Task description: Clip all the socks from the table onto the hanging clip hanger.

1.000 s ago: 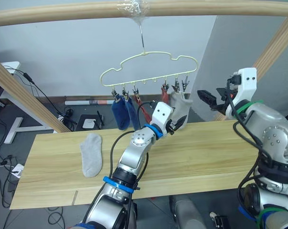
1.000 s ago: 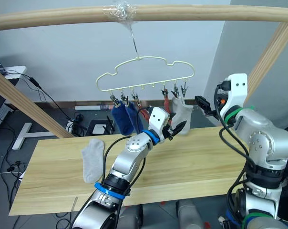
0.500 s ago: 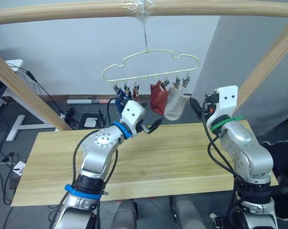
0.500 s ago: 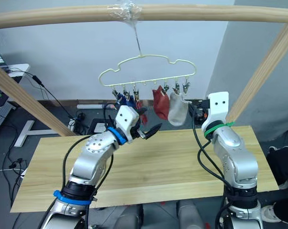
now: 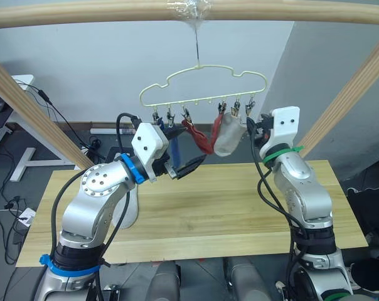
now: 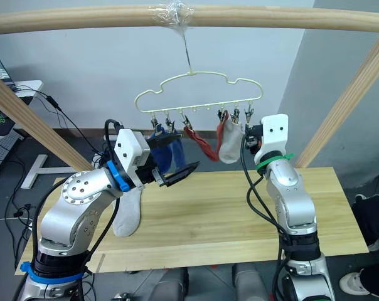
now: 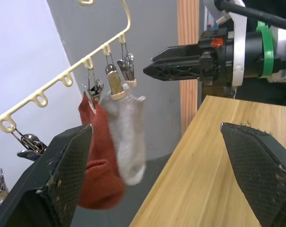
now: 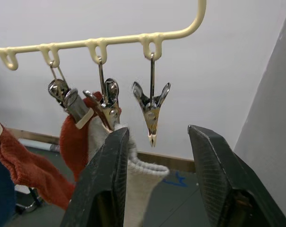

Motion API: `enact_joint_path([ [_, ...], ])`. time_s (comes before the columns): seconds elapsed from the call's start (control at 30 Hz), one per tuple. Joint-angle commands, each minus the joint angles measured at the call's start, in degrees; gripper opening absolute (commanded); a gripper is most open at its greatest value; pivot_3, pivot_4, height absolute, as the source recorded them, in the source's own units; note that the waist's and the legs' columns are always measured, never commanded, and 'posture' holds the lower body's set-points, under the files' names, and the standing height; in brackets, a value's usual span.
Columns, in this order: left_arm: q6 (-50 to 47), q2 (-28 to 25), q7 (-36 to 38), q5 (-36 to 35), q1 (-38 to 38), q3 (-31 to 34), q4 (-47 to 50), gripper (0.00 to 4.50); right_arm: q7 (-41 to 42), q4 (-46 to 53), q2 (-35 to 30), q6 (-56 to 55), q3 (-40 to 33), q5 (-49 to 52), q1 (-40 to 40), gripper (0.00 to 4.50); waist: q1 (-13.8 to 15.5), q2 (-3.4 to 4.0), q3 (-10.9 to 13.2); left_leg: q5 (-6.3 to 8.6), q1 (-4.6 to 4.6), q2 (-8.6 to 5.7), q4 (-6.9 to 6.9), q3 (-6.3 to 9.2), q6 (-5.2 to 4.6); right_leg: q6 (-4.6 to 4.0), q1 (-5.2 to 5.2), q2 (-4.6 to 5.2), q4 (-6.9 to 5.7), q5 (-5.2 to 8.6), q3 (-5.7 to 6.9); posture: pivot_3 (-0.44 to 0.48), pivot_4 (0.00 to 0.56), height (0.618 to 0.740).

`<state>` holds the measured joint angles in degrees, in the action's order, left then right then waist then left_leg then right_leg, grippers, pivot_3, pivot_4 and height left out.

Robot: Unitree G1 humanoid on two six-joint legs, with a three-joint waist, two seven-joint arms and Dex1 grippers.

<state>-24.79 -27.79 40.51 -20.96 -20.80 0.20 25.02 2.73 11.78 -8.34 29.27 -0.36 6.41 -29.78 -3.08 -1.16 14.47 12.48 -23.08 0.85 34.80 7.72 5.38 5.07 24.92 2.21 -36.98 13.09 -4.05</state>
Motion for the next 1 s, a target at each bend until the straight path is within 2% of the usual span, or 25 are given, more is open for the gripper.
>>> enact_joint_path([
  [0.03,0.65,-0.07,-0.57,-0.71,-1.21,0.23,1.84,4.5,-1.4,-3.08,1.28,-3.89,-0.09,-1.63,-2.88,2.05,0.05,0.0,0.0,0.0,0.0,0.0,0.0,0.0,0.0,0.0,0.0,0.0,0.0,0.0,0.0,0.061,0.227,0.74],
  [0.5,-0.11,-0.55,-1.31,-1.59,-3.37,0.57,2.05,4.5,-3.53,-14.09,3.6,-10.55,-0.63,-4.2,-8.9,2.05,0.18,0.0,0.0,0.0,0.01,0.0,0.0,0.0,0.0,-0.25,0.0,0.0,-0.02,-0.15,0.0,0.074,0.233,0.74],
  [0.63,-0.86,0.0,-1.71,-2.07,-6.47,0.59,1.19,4.5,-3.56,-16.94,3.85,-12.04,-1.07,-3.99,-11.08,2.05,0.22,0.0,0.0,0.0,0.0,0.0,0.01,0.0,0.0,-0.26,0.0,0.0,-0.02,-0.17,0.0,0.075,0.237,0.74],
  [1.0,-1.0,0.34,-2.25,-2.72,-10.5,0.83,-1.66,4.5,-2.77,-19.5,5.05,-13.23,-1.15,-3.32,-13.07,2.05,0.2,0.0,0.01,0.0,0.0,0.0,0.02,0.0,-0.01,-0.29,0.0,-0.01,-0.04,-0.18,0.0,0.078,0.243,0.74],
])
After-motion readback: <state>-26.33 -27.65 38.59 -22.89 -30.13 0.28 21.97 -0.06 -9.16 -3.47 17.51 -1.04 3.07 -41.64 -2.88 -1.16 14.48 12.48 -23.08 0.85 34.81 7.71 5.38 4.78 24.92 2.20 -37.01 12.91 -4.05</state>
